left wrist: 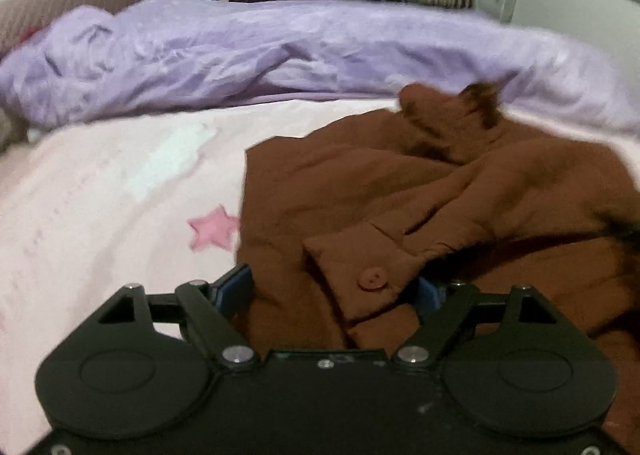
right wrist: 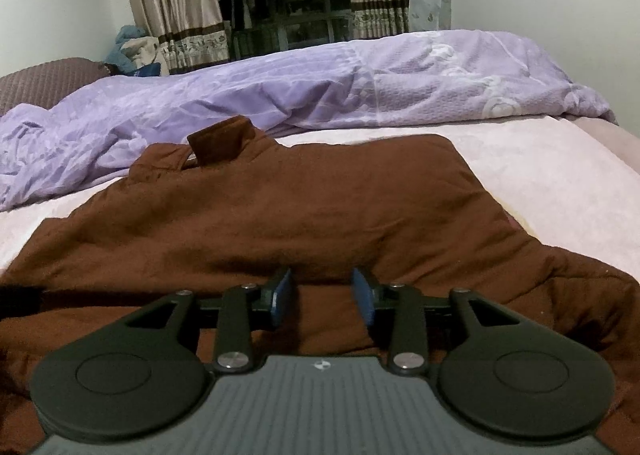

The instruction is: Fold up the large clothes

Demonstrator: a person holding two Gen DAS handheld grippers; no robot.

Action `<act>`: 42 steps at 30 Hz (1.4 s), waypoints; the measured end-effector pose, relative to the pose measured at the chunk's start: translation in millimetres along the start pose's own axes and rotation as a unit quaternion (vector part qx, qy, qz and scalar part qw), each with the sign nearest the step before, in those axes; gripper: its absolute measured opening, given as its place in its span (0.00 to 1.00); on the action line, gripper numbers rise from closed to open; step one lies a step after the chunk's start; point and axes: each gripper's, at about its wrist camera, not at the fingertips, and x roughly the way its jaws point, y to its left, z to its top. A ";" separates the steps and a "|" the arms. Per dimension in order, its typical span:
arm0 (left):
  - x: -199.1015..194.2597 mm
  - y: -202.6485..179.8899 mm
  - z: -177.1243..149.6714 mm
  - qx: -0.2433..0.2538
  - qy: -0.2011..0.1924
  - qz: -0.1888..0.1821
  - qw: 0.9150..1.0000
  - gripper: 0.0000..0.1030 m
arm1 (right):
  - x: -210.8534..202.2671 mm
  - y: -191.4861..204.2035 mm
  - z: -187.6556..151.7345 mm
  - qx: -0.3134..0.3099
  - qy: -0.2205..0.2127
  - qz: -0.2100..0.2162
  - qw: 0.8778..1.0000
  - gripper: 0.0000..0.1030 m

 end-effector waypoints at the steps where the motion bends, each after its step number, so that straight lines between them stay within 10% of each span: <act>1: -8.4 1.1 -5.6 -0.005 -0.010 -0.012 1.000 0.82 | -0.2 0.8 -1.0 -0.003 -0.001 -0.001 1.000 0.45; 15: -30.2 15.6 -6.9 0.025 -0.012 -0.126 0.992 0.81 | 5.5 0.1 -2.8 -0.006 -0.005 -0.002 1.000 0.48; 21: -14.6 14.4 0.2 0.023 -0.005 -0.101 0.995 0.81 | 4.5 1.4 -4.0 -0.007 -0.005 -0.003 1.000 0.48; 22: -10.4 15.7 1.7 0.016 -0.002 -0.104 0.994 0.75 | 4.3 1.4 -3.9 -0.007 -0.005 -0.003 1.000 0.48; 24: -3.8 15.7 4.8 0.016 0.006 -0.117 0.993 0.15 | 4.0 1.2 -3.8 -0.007 -0.006 -0.003 1.000 0.48; 30: -15.7 -6.2 43.7 0.078 -0.063 -0.102 0.990 0.13 | 4.3 1.5 -4.0 -0.007 -0.006 -0.004 1.000 0.48; 34: -8.1 -10.4 44.3 0.088 -0.043 -0.086 0.991 0.17 | 4.1 1.5 -4.1 -0.008 -0.006 -0.004 1.000 0.48; 37: 19.3 -5.5 13.2 0.095 0.033 -0.066 0.993 0.49 | 4.2 1.6 -4.2 -0.008 -0.006 -0.003 1.000 0.49; 42: -3.7 20.8 -3.1 0.036 0.016 -0.091 0.995 0.85 | 3.8 2.8 -4.9 -0.009 -0.006 -0.004 1.000 0.50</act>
